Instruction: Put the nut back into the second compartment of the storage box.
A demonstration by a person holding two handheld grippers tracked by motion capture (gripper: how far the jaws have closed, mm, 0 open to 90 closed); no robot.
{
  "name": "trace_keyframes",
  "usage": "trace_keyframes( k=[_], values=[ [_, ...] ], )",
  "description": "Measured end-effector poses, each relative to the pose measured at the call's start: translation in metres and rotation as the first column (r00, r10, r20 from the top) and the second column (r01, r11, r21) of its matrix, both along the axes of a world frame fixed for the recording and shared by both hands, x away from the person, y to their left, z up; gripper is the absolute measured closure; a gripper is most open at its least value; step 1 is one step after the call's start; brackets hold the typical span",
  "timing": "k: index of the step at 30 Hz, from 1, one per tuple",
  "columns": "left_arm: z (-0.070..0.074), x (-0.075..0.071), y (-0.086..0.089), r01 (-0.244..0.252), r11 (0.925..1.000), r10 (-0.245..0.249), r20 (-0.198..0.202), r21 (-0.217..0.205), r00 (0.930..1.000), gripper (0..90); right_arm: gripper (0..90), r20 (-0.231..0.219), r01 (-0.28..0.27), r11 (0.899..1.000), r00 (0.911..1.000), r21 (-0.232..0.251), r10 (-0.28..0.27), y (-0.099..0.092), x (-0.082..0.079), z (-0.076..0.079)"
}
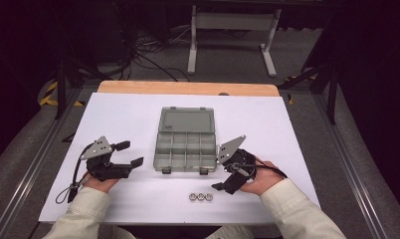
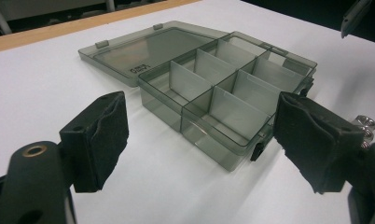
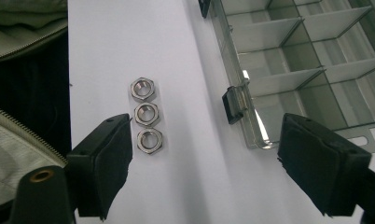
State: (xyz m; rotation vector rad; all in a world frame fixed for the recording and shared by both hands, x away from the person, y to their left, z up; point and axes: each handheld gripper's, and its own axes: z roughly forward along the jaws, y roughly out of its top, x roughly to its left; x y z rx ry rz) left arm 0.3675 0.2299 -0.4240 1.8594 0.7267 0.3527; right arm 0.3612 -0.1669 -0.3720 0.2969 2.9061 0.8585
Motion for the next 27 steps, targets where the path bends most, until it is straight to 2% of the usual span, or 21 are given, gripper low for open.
trace_keyframes(
  k=[8, 13, 16, 20, 27],
  values=[
    [0.000, 0.001, 0.000, -0.002, 1.0000, 0.002, 0.000, 0.004, 1.0000, 18.9, 21.4, 0.002, -0.025, 0.999, 0.9997, -0.046, 0.025, 0.009, -0.005, -0.008],
    [0.000, 0.001, 0.000, -0.004, 1.0000, 0.004, 0.000, 0.006, 1.0000, 18.9, 24.1, -0.016, -0.025, 0.999, 0.9996, -0.048, 0.024, 0.013, -0.006, -0.017],
    [-0.001, 0.001, 0.000, -0.003, 1.0000, 0.003, 0.000, 0.004, 1.0000, 18.9, 24.9, -0.010, -0.033, 0.997, 0.9994, -0.077, 0.033, 0.017, -0.008, -0.022],
    [-0.001, 0.001, 0.000, -0.004, 1.0000, 0.004, -0.004, 0.000, 1.0000, 19.0, 26.3, -0.007, -0.049, 0.995, 0.9988, -0.088, 0.048, 0.021, -0.010, -0.025],
    [-0.001, 0.001, 0.000, -0.008, 1.0000, 0.008, -0.005, 0.003, 1.0000, 19.0, 30.1, -0.024, -0.061, 0.991, 0.9980, -0.117, 0.059, 0.025, -0.012, -0.034]
  ],
)
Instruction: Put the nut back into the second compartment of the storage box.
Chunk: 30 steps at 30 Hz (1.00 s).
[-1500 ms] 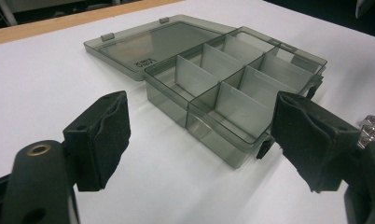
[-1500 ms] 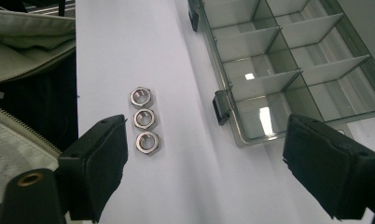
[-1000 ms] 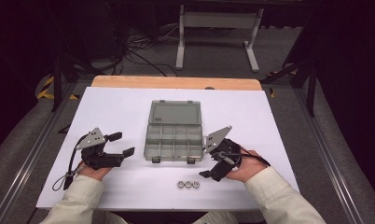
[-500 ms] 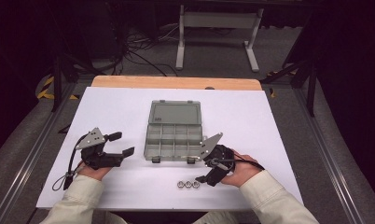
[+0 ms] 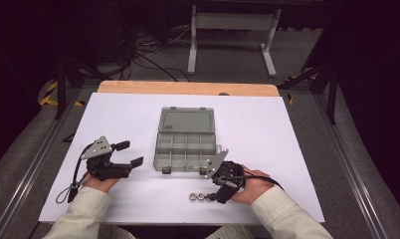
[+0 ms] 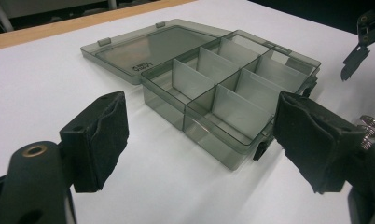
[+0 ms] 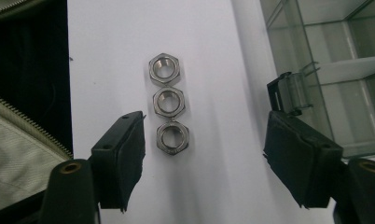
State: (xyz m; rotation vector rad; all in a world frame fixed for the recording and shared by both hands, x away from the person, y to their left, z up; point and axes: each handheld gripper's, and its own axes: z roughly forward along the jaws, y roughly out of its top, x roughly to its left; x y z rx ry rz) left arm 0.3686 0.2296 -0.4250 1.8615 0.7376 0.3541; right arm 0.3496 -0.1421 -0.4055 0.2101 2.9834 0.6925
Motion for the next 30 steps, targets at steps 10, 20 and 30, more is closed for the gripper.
trace_keyframes(
  k=[10, 20, 30],
  values=[
    [0.000, 0.000, 0.000, 0.005, 1.0000, -0.005, -0.003, 0.003, 1.0000, 19.1, 31.5, -0.019, 0.011, 1.000, 0.9998, -0.003, -0.011, 0.003, -0.003, -0.012],
    [0.000, 0.000, 0.000, 0.001, 1.0000, -0.001, -0.002, 0.006, 1.0000, 19.4, 37.1, -0.035, 0.014, 1.000, 0.9993, -0.023, -0.015, 0.005, -0.004, -0.022],
    [0.000, 0.000, -0.001, 0.002, 1.0000, -0.002, -0.002, 0.007, 1.0000, 20.0, 49.2, -0.041, 0.015, 0.999, 0.9990, -0.038, -0.016, 0.004, -0.004, -0.027]
  ],
)
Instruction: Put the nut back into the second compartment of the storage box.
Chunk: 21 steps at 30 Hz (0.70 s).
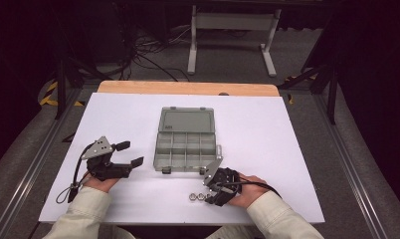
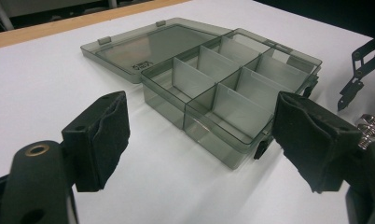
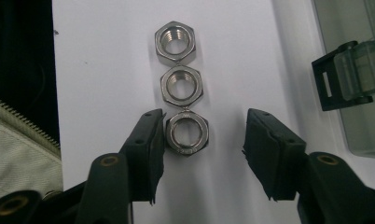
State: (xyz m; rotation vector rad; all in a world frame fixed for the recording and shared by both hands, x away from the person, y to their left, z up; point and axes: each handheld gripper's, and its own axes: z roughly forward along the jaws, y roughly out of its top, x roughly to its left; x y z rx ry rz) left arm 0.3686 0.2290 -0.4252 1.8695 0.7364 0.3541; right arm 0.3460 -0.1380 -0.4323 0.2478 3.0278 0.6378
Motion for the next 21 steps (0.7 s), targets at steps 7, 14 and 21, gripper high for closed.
trace_keyframes(
  k=[7, 14, 21],
  values=[
    [-0.0004, 0.0000, -0.0005, -0.006, 1.0000, 0.006, 0.001, 0.004, 1.0000, 19.9, 55.0, 0.014, 0.009, 1.000, 0.9999, -0.002, -0.009, 0.0013, -0.0008, -0.0001],
    [-0.0004, 0.0000, -0.0009, -0.006, 1.0000, 0.006, 0.002, 0.006, 1.0000, 20.0, 69.2, 0.028, -0.023, 1.000, 0.9993, -0.003, 0.024, 0.0037, -0.0071, 0.0010],
    [-0.0007, 0.0006, 0.0001, -0.006, 1.0000, 0.006, 0.002, 0.006, 1.0000, 20.0, 69.4, 0.019, -0.021, 1.000, 0.9996, 0.001, 0.021, 0.0035, -0.0055, 0.0040]
  ],
)
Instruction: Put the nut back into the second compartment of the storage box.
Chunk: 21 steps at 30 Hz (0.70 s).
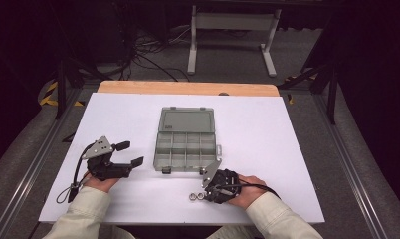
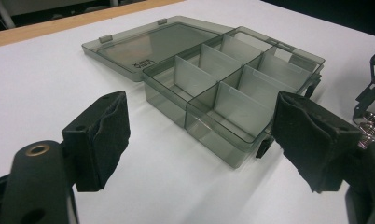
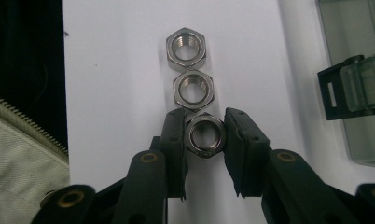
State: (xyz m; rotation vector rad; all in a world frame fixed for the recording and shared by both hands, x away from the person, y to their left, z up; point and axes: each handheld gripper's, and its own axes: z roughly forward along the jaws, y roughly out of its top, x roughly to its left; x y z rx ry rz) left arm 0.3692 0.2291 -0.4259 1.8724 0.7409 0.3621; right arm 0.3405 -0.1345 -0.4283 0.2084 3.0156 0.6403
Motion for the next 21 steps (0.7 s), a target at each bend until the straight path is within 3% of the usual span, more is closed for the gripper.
trace_keyframes(
  k=[2, 7, 14, 15, 21],
  values=[
    [0.000, 0.000, 0.000, 0.000, 1.0000, 0.000, -0.001, 0.002, 1.0000, 20.0, 69.4, -0.011, -0.008, 1.000, 0.9999, 0.018, 0.008, -0.001, 0.001, 0.004],
    [0.000, 0.000, 0.000, 0.000, 1.0000, 0.000, 0.000, 0.001, 1.0000, 20.0, 69.4, 0.011, -0.013, 1.000, 0.9999, 0.017, 0.013, 0.001, 0.002, 0.013],
    [0.000, 0.000, 0.000, -0.008, 1.0000, 0.008, -0.004, -0.003, 1.0000, 19.9, 69.4, 0.031, -0.023, 0.998, 0.9993, 0.058, 0.021, 0.004, 0.007, 0.028],
    [0.000, -0.001, 0.000, -0.007, 1.0000, 0.007, -0.003, -0.003, 1.0000, 19.9, 69.4, 0.023, -0.004, 0.999, 0.9997, 0.053, 0.003, 0.005, 0.007, 0.030],
    [0.000, 0.000, 0.000, -0.007, 1.0000, 0.007, -0.002, -0.003, 1.0000, 19.8, 69.4, 0.038, -0.009, 0.996, 0.9993, 0.086, 0.005, 0.011, 0.019, 0.044]
  ],
)
